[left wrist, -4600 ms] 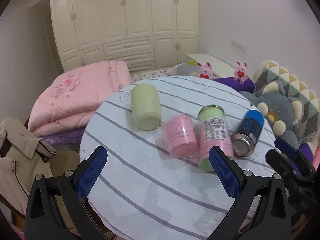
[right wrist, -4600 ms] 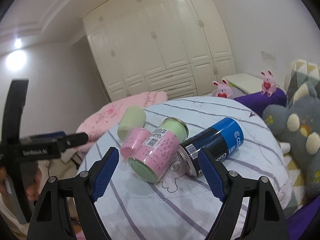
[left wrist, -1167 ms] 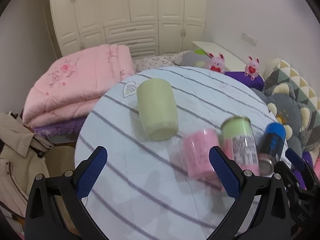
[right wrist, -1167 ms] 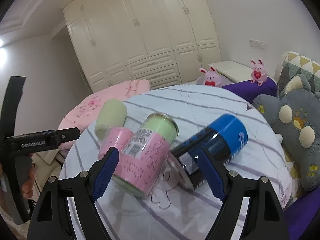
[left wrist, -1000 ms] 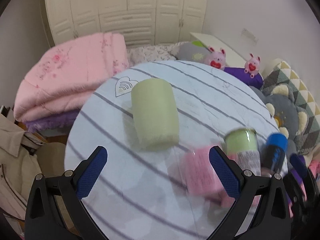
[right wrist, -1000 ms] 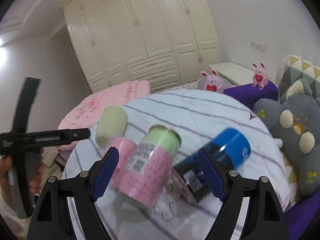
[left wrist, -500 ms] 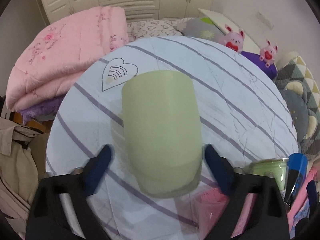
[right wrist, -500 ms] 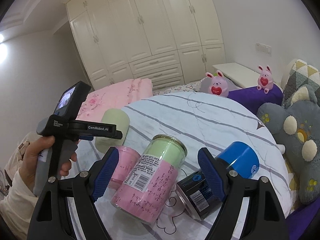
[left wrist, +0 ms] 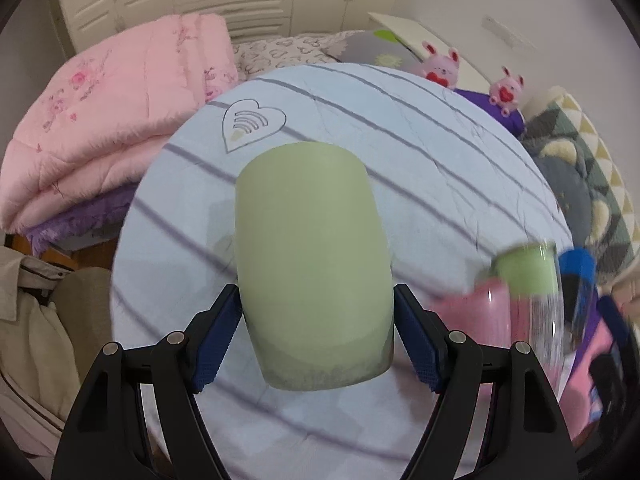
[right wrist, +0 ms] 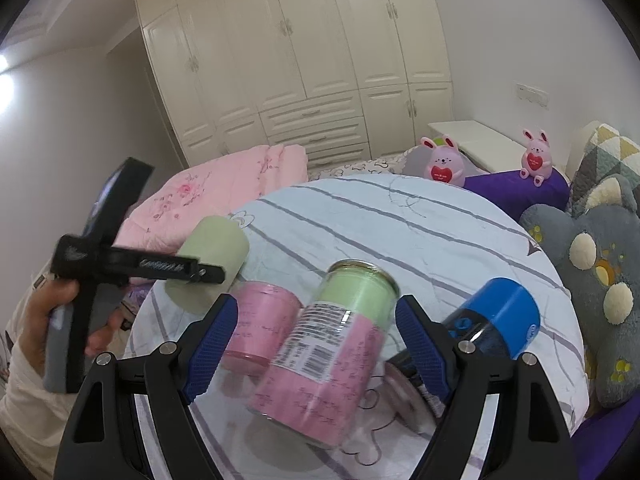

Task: Flip cup upright
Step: 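Lift the light green cup off the table with the left tool, then close the right tool on the green cup while the left tool holds it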

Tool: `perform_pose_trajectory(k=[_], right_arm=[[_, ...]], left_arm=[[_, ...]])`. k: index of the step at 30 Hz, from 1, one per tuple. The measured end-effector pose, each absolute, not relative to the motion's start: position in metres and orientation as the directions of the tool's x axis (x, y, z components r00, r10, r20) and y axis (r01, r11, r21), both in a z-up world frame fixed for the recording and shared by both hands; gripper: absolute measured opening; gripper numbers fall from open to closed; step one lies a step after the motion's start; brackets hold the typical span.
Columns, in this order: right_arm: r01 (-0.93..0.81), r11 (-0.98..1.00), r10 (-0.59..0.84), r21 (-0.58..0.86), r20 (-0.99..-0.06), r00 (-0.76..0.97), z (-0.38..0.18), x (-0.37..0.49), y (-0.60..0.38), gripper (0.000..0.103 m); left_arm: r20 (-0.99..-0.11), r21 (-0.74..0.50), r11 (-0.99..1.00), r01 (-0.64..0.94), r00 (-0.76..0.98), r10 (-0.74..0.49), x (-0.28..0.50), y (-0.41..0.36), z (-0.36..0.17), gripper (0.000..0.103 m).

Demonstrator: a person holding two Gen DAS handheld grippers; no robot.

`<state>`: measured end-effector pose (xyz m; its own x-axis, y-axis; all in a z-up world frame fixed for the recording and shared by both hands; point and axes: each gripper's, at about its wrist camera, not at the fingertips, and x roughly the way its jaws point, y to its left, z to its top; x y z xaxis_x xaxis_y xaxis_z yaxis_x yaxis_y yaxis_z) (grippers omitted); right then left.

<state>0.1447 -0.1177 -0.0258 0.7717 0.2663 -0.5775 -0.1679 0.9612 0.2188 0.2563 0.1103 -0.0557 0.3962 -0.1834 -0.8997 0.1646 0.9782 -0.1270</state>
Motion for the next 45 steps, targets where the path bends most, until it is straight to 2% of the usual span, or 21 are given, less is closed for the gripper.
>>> perform_pose_trajectory(k=[14,19,21,23,25,32,45], right_arm=[[-0.121,0.981,0.191,0.151,-0.650,0.735,-0.024,0.139,-0.079,0.083],[-0.093,0.973,0.217,0.212,-0.699,0.682,-0.023,0.145,-0.069,0.083],[-0.092,0.966,0.240,0.242,-0.703,0.669,-0.022,0.147,-0.064,0.083],[-0.091,0.959,0.261,0.268,-0.714,0.649,-0.021,0.148,-0.057,0.083],[-0.093,0.947,0.297,0.307,-0.726,0.620,-0.023,0.153,-0.049,0.083],[-0.092,0.909,0.390,0.406,-0.751,0.532,-0.031,0.160,-0.022,0.083],[-0.061,0.922,0.370,0.381,-0.828,0.420,-0.054,0.184,0.013,0.082]], left_arm=[[-0.893,-0.118,0.939,0.322,0.380,-0.243,0.166,0.100,-0.066,0.077],[-0.887,-0.144,0.933,0.330,0.375,-0.269,0.156,0.108,-0.065,0.078],[-0.883,-0.159,0.932,0.325,0.376,-0.281,0.154,0.111,-0.064,0.085],[-0.874,-0.177,0.930,0.323,0.382,-0.299,0.151,0.115,-0.061,0.098],[-0.859,-0.195,0.923,0.332,0.395,-0.324,0.144,0.120,-0.056,0.099],[-0.840,-0.240,0.920,0.311,0.408,-0.357,0.127,0.144,-0.052,0.100],[-0.824,-0.313,0.906,0.285,0.393,-0.408,0.120,0.168,-0.059,0.100]])
